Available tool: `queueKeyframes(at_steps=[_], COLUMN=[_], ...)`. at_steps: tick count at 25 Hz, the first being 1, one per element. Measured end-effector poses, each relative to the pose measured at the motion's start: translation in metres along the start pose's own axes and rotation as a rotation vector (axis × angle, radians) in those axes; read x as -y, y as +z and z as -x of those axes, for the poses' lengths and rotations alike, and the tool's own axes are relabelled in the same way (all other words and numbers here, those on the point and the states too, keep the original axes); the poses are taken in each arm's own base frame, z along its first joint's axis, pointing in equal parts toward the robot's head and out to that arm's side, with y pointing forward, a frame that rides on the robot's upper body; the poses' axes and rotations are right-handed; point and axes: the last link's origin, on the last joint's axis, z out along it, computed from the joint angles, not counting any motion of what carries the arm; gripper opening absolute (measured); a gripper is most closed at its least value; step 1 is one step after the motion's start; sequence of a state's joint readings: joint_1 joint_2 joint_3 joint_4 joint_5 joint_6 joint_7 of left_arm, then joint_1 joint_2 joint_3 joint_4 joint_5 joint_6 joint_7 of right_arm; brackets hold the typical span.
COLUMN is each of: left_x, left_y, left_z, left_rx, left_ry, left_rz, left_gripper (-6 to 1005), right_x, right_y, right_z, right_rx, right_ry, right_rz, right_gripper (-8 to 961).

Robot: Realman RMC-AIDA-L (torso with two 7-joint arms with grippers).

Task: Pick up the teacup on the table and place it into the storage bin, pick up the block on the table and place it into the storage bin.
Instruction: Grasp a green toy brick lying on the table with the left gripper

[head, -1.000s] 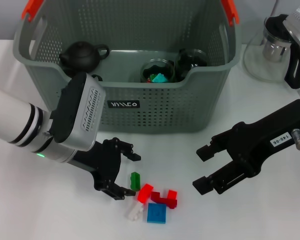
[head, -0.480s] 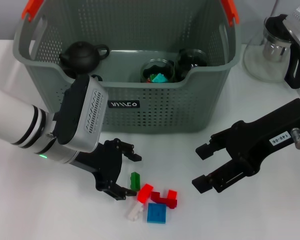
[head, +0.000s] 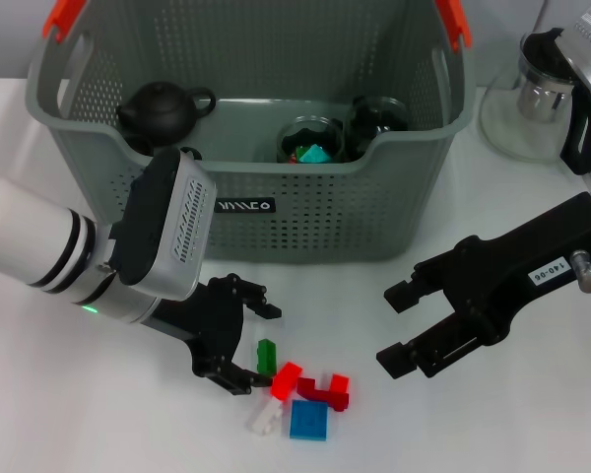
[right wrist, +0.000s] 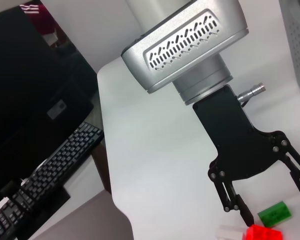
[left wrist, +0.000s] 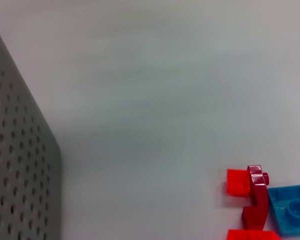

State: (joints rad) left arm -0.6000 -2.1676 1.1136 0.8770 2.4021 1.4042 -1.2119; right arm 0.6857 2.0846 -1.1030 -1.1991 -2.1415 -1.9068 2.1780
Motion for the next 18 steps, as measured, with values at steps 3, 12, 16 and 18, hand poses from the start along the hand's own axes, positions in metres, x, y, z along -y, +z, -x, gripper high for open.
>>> queueKeyframes(at_steps=[3, 12, 16, 18], left_x=[0.0, -0.0018, -0.0026, -0.003], left_y=[0.0, 0.0018, 0.002, 0.0023], left_z=[0.0, 0.0002, -0.0002, -0.0001], left_rx=[0.0, -0.002, -0.005, -0.004], left_ry=[0.0, -0.018, -0.018, -0.018], left_rz=[0.0, 0.011, 0.017, 0.019], left_gripper=[821, 714, 628, 586], right_x=[0.0001, 0.0011, 0.0014, 0.0015], right_y=[0.0002, 0.0025, 0.0033, 0.0035], right_z=[-0.0001, -0.0009, -0.0012, -0.0013], right_rx=[0.0, -0.001, -0.001, -0.001], right_ry=[0.001, 0.006, 0.006, 0.004], right_rz=[0.0, 0.001, 0.002, 0.002], right_gripper=[938, 938, 939, 939])
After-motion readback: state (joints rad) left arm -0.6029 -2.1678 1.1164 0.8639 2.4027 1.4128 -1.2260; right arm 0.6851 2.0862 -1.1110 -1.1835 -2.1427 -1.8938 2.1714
